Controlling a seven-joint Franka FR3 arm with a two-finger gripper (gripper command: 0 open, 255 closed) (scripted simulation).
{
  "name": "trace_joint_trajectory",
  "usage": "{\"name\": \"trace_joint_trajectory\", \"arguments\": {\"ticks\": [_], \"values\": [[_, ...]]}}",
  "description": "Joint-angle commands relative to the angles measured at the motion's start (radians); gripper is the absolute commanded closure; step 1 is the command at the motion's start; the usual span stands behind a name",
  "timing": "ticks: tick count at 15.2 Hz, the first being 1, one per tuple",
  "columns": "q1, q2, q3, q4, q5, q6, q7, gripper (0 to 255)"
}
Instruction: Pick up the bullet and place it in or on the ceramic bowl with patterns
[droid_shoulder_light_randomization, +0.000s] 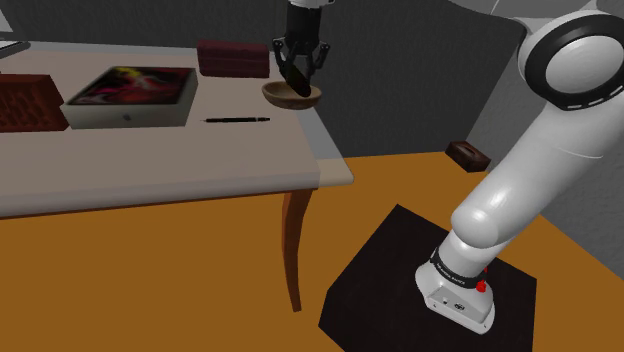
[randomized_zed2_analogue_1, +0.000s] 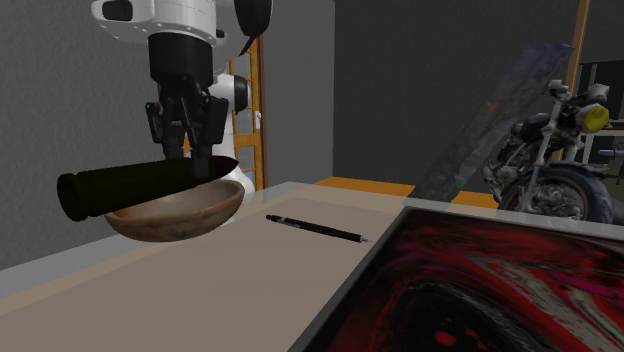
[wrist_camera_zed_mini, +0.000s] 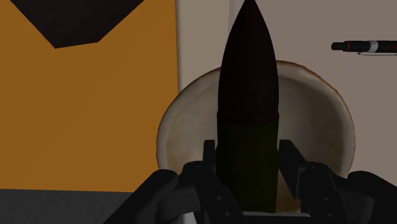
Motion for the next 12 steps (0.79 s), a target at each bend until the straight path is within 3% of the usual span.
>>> {"name": "trace_joint_trajectory", "arguments": {"ticks": [1,2,3,8,12], "values": [[-0.001,0.002,-0.001,-0.003,0.0,0.001,0.0,255],[-0.001,0.002,-0.001,-0.003,0.0,0.001,0.0,255],[-0.001,0.0,-0.002,-0.006,0.001,0.002,-0.002,0],[-0.001,0.002,-0.001,-0.003,0.0,0.001,0.0,0],[0.011,0.061,0.014,0.194,-0.031,-0.145,0.02,0]]}}
